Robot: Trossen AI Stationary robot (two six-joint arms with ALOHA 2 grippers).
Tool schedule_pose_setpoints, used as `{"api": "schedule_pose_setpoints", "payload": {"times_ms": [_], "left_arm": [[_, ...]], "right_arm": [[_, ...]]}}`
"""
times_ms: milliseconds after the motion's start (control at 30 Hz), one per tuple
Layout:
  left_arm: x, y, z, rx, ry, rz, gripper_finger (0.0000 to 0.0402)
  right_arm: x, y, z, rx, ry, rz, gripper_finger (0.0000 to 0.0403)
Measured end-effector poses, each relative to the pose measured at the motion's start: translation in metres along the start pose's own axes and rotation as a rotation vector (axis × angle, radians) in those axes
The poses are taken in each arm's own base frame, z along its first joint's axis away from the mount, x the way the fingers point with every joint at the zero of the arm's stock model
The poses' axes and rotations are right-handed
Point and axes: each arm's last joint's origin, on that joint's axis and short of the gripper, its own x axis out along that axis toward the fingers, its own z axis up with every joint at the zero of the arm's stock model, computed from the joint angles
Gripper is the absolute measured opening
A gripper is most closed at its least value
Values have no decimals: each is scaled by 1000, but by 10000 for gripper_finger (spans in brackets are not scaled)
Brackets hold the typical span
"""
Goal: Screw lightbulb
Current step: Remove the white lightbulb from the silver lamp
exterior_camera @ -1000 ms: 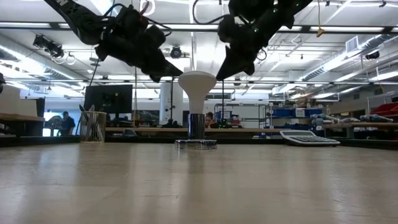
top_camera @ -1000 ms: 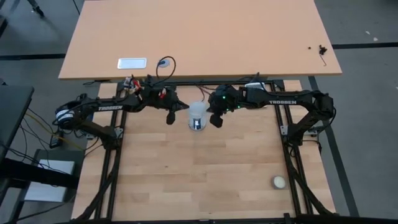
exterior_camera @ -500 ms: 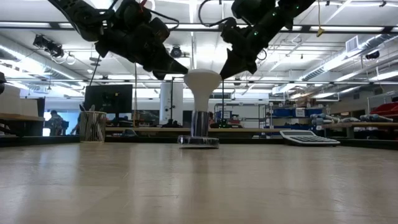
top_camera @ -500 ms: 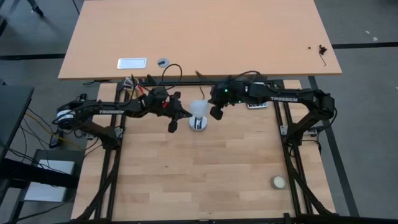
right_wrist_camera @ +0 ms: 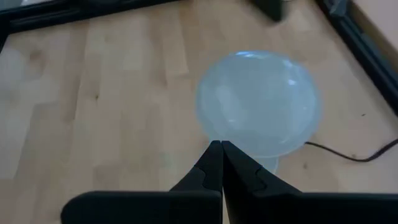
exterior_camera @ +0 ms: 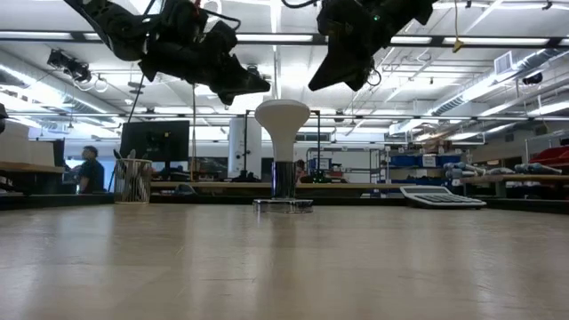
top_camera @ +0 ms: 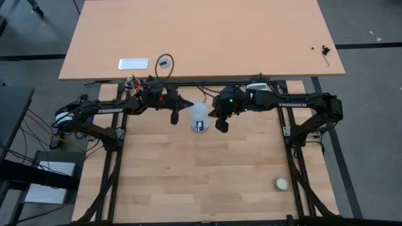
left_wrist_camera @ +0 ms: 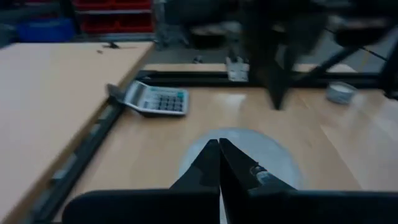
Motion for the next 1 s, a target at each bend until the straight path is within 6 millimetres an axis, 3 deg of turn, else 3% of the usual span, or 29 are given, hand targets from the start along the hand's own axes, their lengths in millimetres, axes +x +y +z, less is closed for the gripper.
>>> {"api": "schedule_pose_setpoints", "payload": {"times_ms": [300, 467, 1000], "left_arm": [[-1, 29, -13, -71, 8, 49, 0], [6, 31, -21, -87, 15, 25, 0], [9, 24, -24, -75, 42, -59, 0]], "right_arm": [[14, 16, -2, -20, 12, 37, 9], [25, 15, -7, -17, 45, 38, 9], [24, -7, -9, 29, 72, -9, 9]]}}
